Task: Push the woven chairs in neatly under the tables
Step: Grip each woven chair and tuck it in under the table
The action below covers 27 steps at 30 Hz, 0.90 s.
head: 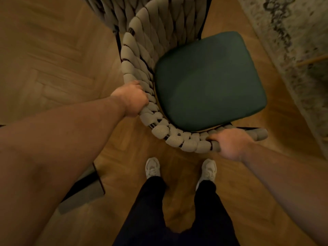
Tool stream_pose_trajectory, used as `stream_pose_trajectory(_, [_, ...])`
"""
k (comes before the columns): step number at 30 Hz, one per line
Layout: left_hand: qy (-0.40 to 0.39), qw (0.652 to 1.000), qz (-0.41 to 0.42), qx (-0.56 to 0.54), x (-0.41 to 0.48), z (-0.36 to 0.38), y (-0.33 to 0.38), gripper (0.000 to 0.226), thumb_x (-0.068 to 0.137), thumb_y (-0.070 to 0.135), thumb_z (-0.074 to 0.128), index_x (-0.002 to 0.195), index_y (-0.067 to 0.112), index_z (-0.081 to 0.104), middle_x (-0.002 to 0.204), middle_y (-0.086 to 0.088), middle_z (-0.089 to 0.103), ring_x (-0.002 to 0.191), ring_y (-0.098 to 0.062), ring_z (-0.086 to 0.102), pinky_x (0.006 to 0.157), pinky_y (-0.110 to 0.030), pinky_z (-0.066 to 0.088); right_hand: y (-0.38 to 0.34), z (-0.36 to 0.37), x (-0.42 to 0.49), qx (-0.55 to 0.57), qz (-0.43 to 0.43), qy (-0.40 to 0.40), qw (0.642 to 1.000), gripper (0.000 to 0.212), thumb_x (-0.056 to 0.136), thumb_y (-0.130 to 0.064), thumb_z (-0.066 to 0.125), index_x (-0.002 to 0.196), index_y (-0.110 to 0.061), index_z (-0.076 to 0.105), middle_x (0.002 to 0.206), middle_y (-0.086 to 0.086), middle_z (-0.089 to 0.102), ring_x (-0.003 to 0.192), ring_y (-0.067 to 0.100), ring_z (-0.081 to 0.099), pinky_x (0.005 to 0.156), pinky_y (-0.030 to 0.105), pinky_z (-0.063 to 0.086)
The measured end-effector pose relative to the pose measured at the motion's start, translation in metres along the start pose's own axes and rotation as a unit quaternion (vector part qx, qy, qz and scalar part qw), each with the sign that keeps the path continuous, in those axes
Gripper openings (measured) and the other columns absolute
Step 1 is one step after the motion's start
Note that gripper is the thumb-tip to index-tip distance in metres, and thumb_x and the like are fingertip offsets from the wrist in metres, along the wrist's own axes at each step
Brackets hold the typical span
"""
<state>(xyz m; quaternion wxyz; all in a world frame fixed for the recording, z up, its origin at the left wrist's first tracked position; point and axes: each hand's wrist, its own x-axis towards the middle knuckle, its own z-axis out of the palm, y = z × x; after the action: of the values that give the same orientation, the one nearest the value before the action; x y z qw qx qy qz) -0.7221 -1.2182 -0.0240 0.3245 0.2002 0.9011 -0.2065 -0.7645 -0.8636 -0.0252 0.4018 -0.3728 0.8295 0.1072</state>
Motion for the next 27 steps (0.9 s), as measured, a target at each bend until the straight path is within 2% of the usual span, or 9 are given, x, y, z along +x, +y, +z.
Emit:
stream_pose_trajectory(3, [-0.001,1.000,-0.011,0.003,-0.006,-0.002,0.012,0.026,0.099,0.041,0.061,0.123,0.039,0.070,0.124,0.010,0.070,0.120,-0.020,0.061,0.118,-0.042,0.037,0.000,0.001,-0.009,-0.009,-0.002,-0.006,1.000,0.039,0.099,-0.035,0.063,0.135,-0.049,0.060,0.120,-0.011,0.068,0.109,0.019,0.064,0.089,0.042,0.054])
stream_pose_trajectory(11, [-0.023,0.994,-0.067,-0.080,-0.049,0.006,0.085,0.026,0.099,0.036,0.054,0.120,0.036,0.070,0.121,0.009,0.070,0.114,-0.020,0.062,0.111,-0.039,0.040,0.021,0.007,-0.028,-0.088,-0.046,-0.036,0.994,0.041,0.102,-0.031,0.061,0.139,-0.048,0.059,0.122,-0.009,0.066,0.111,0.020,0.064,0.092,0.041,0.054])
stream_pose_trajectory(15, [-0.036,0.982,-0.125,-0.140,-0.067,0.002,0.130,0.024,0.098,0.035,0.057,0.117,0.037,0.070,0.115,0.009,0.070,0.111,-0.018,0.063,0.111,-0.040,0.042,0.040,0.002,-0.028,-0.134,-0.064,-0.026,0.989,0.033,0.102,-0.028,0.059,0.129,-0.046,0.063,0.113,-0.010,0.068,0.106,0.019,0.065,0.088,0.040,0.053])
stream_pose_trajectory(19, [-0.045,0.959,-0.196,-0.198,-0.077,-0.003,0.173,0.023,0.099,0.035,0.057,0.117,0.037,0.071,0.111,0.009,0.071,0.109,-0.017,0.064,0.110,-0.039,0.044,0.055,-0.008,-0.024,-0.197,-0.095,0.019,0.976,0.020,0.103,-0.027,0.059,0.115,-0.041,0.065,0.106,-0.010,0.066,0.111,0.020,0.064,0.089,0.038,0.045])
stream_pose_trajectory(21, [-0.059,0.946,-0.226,-0.225,-0.080,-0.008,0.191,0.022,0.099,0.035,0.056,0.115,0.037,0.070,0.111,0.008,0.071,0.108,-0.018,0.065,0.105,-0.038,0.045,0.058,-0.011,-0.022,-0.239,-0.099,0.042,0.965,0.020,0.101,-0.026,0.059,0.114,-0.041,0.064,0.112,-0.007,0.067,0.117,0.022,0.063,0.098,0.041,0.046])
stream_pose_trajectory(23, [-0.074,0.929,-0.252,-0.262,-0.084,-0.013,0.209,0.019,0.099,0.032,0.056,0.111,0.035,0.070,0.108,0.006,0.070,0.106,-0.019,0.065,0.099,-0.038,0.046,0.060,-0.013,-0.019,-0.278,-0.095,0.050,0.954,0.023,0.102,-0.026,0.058,0.121,-0.039,0.064,0.126,-0.004,0.067,0.126,0.024,0.059,0.106,0.044,0.043])
stream_pose_trajectory(27, [-0.085,0.909,-0.272,-0.305,-0.089,-0.017,0.239,0.019,0.099,0.031,0.053,0.110,0.032,0.069,0.106,0.004,0.070,0.104,-0.021,0.065,0.099,-0.041,0.047,0.061,-0.012,-0.013,-0.319,-0.078,0.063,0.943,0.035,0.105,-0.026,0.050,0.135,-0.036,0.062,0.140,-0.002,0.064,0.137,0.025,0.053,0.120,0.049,0.033])
